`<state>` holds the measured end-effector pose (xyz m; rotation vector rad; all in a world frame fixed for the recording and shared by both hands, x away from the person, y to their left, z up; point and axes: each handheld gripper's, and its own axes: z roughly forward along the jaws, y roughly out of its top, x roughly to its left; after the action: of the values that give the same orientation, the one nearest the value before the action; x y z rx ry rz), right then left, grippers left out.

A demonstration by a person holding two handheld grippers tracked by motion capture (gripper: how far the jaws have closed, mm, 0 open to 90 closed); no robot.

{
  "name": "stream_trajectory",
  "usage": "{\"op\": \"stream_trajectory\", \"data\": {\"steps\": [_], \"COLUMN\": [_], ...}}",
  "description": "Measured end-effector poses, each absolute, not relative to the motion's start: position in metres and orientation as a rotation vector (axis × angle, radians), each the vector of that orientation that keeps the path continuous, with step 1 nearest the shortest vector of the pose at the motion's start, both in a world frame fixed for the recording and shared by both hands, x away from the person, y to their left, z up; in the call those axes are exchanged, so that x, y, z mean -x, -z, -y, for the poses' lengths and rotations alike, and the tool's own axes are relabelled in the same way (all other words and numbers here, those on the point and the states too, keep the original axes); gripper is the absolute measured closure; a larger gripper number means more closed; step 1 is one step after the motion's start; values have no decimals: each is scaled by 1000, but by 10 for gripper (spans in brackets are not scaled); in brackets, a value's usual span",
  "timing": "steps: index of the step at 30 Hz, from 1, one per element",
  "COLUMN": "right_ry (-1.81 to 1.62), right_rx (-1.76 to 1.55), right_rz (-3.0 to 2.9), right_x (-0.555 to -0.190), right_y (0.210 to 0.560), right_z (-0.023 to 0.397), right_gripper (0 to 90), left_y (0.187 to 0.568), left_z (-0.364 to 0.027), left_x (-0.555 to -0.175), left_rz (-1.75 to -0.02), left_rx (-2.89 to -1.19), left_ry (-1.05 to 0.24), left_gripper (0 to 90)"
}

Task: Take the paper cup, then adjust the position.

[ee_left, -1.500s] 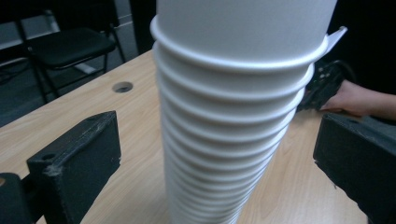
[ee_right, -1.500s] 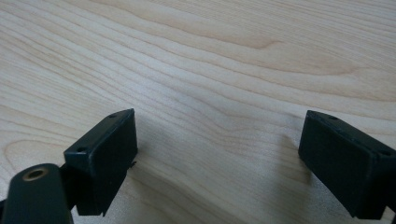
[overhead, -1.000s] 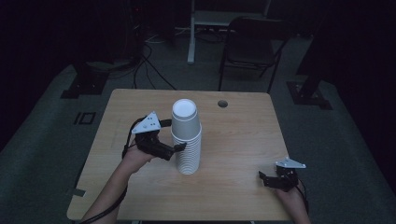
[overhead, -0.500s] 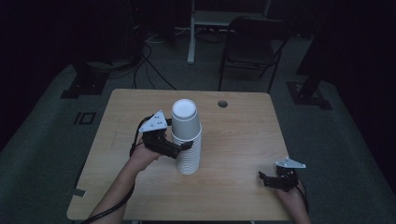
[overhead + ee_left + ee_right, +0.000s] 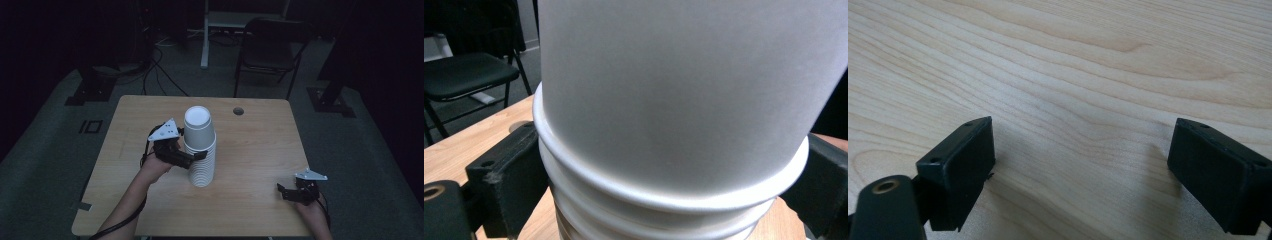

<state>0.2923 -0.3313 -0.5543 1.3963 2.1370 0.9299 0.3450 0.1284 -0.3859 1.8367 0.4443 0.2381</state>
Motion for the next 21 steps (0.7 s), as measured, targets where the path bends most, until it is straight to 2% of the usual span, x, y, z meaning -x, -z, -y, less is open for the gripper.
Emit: {"op": "stream_trajectory", "data": {"steps": [21], "right_ry": [-922], "right_rx": [-1386], "right_rz": [-2160], "right_x": [-293], "right_y": [552], "right_z": [330], "right_gripper": [130], "left_y": [385], "left_z": [-128], "left_x": [-346], "left_rz": [-438], "left_rx": [-1842], "left_ry": [-238], "left_gripper": [53]}}
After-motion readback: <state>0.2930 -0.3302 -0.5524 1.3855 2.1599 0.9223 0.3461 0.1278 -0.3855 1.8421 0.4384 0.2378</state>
